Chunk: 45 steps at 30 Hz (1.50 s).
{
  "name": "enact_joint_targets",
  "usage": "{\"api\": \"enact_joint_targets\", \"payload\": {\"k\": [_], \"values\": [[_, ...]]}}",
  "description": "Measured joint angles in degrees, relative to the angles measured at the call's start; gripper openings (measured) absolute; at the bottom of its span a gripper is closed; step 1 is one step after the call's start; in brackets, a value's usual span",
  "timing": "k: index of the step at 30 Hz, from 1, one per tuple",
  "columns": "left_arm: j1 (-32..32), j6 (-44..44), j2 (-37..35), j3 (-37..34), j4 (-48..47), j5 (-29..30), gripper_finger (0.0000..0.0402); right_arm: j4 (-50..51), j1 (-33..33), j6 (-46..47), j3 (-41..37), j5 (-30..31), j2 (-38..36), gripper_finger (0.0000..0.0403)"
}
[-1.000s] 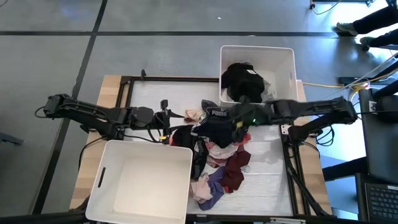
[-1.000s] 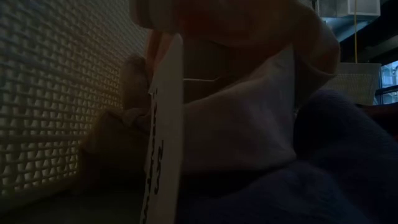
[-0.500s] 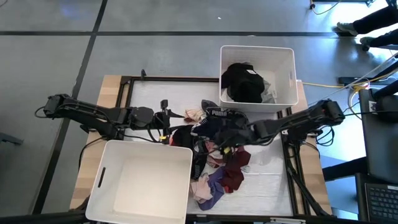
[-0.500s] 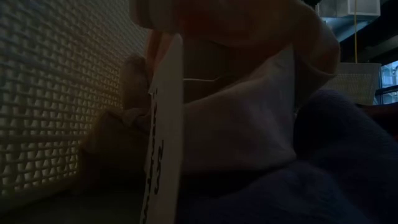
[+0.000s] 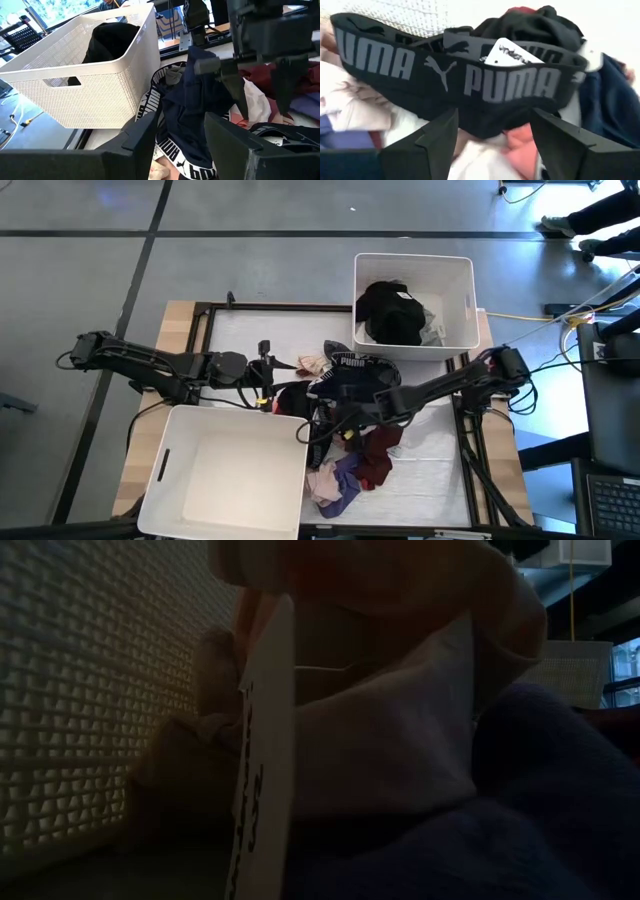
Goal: Sort clothes
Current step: Put the black underwear into the top white laundry bin
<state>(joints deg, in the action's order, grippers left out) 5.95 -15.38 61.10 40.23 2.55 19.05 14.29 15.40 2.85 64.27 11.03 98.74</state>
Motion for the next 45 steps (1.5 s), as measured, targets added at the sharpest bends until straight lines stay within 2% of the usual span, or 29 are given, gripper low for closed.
{"api": "enact_joint_targets", "payload": {"k": [11, 16, 20, 29, 35, 40, 45], "values": [[0.01, 0.00, 0.00, 0.00, 0.02, -0.02, 0.0159, -9.99, -0.04, -0.56, 0.00, 1.09, 6.22, 0.0248], [0.00, 0.00, 0.01, 0.00, 0.02, 0.00, 0.0159, -11.54, -0.04, -1.09, 0.00, 5.20, 8.72, 0.0235], [0.01, 0.00, 0.00, 0.00, 0.04, -0.02, 0.0159, -11.68, -0.04, -3.17, 0.00, 6.05, 10.65, 0.0181], [0.00, -0.01, 0.00, 0.00, 0.05, 0.00, 0.0159, -11.37, -0.02, -4.46, 0.00, 8.37, 11.19, 0.0015], [0.01, 0.00, 0.02, 0.00, 0.06, 0.00, 0.0159, -10.57, 0.00, -4.76, 0.02, 9.95, 10.23, 0.0028], [0.01, -0.01, 0.02, 0.00, 0.00, 0.00, 0.0159, -9.01, 0.48, -4.79, 0.02, 10.23, 5.89, 0.0008], [0.01, -0.01, 0.00, 0.01, -0.06, 0.00, 0.0159, -5.22, 1.51, -4.87, 0.02, 15.76, 0.25, 0.0017]]}}
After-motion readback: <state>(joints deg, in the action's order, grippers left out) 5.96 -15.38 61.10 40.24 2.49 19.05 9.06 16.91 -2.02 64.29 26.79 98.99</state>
